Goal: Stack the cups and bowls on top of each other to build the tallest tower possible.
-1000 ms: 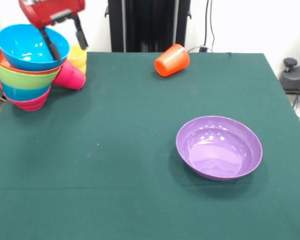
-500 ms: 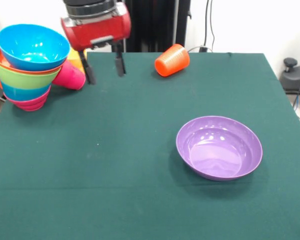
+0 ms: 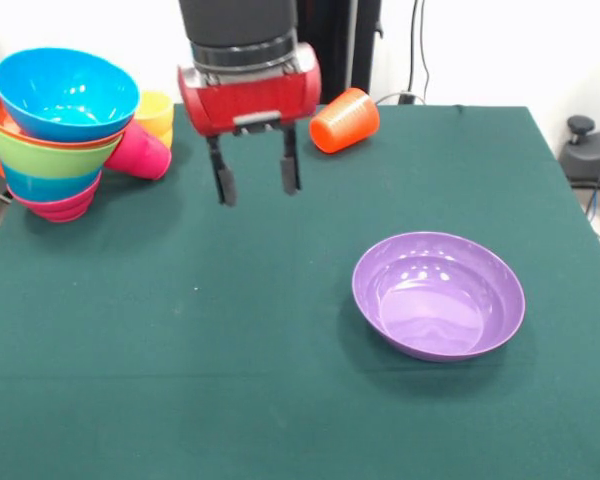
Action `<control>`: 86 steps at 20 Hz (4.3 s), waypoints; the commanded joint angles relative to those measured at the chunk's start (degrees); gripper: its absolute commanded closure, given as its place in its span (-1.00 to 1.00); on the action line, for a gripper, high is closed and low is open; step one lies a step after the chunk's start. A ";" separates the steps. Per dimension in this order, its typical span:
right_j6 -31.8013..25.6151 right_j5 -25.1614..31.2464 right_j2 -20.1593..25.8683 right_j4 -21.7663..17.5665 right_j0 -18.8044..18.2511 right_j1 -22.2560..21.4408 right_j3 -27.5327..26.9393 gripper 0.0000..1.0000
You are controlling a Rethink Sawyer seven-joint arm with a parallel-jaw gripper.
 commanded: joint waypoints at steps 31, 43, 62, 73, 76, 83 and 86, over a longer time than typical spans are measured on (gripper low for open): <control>18.70 3.34 -17.11 8.12 21.07 10.98 -23.77 -1.00; 16.55 0.37 -20.53 8.81 22.99 14.74 -24.27 -1.00; 12.68 -3.86 -23.85 7.59 25.23 20.07 -22.79 -1.00; 11.53 -5.07 -23.32 8.25 25.47 21.24 -23.00 -1.00; 11.48 -4.80 -23.17 8.50 25.59 21.43 -23.50 -1.00; 11.29 -5.00 -22.74 9.31 25.35 20.39 -22.23 -1.00; 10.72 -4.76 -21.89 10.00 24.94 20.83 -22.39 -1.00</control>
